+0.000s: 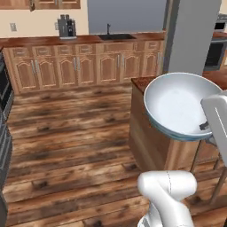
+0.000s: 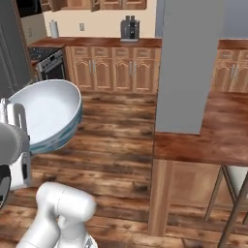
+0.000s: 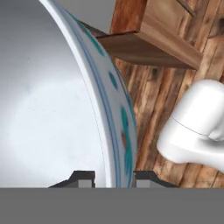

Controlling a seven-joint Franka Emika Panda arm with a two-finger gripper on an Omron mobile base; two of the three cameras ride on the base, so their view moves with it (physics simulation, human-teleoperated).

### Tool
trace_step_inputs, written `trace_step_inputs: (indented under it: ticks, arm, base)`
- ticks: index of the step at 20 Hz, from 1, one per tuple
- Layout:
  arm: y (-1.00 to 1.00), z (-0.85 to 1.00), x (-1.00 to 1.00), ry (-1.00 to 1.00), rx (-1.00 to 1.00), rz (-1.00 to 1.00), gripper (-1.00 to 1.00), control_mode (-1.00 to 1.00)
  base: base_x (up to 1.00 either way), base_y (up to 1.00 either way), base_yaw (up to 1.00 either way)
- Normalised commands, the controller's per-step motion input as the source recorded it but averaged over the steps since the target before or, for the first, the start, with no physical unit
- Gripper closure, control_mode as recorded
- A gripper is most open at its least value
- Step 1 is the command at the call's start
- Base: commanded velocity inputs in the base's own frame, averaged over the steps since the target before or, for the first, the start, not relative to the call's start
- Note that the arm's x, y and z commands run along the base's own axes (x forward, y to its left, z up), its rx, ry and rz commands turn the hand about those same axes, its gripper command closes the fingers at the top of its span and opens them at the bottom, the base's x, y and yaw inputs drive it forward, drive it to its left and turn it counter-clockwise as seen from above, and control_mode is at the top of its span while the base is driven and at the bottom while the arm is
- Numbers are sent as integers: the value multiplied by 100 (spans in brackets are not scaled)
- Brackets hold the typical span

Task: Take the smaller bowl and place it next to the appetizer plate on the dining counter , and place the larger bowl next to the plate with cooked food.

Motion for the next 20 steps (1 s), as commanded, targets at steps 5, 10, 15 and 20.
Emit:
trace_step_inputs:
  ticks: [5, 10, 15, 20]
  arm:
    - [0, 0, 0, 0, 0, 0, 100, 100]
    - [0, 0, 0, 0, 0, 0, 100, 100]
    - [0, 0, 0, 0, 0, 0, 100, 100]
    - [0, 0, 0, 0, 0, 0, 100, 100]
  base:
    - [3, -100, 0]
    - [0, -100, 0]
    - [0, -100, 0]
    - [0, -100, 0]
